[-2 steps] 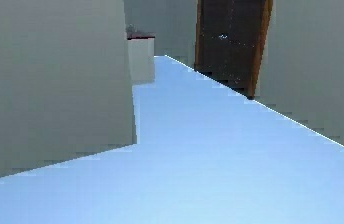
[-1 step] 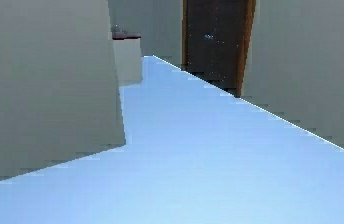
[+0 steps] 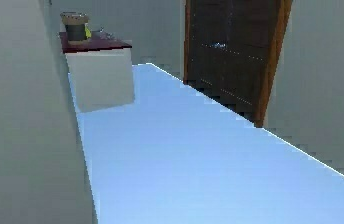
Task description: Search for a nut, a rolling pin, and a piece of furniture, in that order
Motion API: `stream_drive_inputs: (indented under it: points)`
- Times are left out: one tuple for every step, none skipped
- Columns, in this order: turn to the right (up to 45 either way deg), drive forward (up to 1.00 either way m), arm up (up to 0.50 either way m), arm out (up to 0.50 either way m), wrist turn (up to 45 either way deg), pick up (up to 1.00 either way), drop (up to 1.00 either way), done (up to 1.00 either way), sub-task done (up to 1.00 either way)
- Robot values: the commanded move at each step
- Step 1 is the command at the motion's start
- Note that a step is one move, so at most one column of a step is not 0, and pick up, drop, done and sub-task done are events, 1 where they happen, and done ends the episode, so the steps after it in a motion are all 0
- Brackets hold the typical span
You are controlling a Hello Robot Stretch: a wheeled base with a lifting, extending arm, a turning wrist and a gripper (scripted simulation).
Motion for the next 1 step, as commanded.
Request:
stream_drive_inputs:
  points:
    - [0.0, 1.00, 0.00, 0.00, 0.0, 0.00, 0.00, 0.00, 0.00]
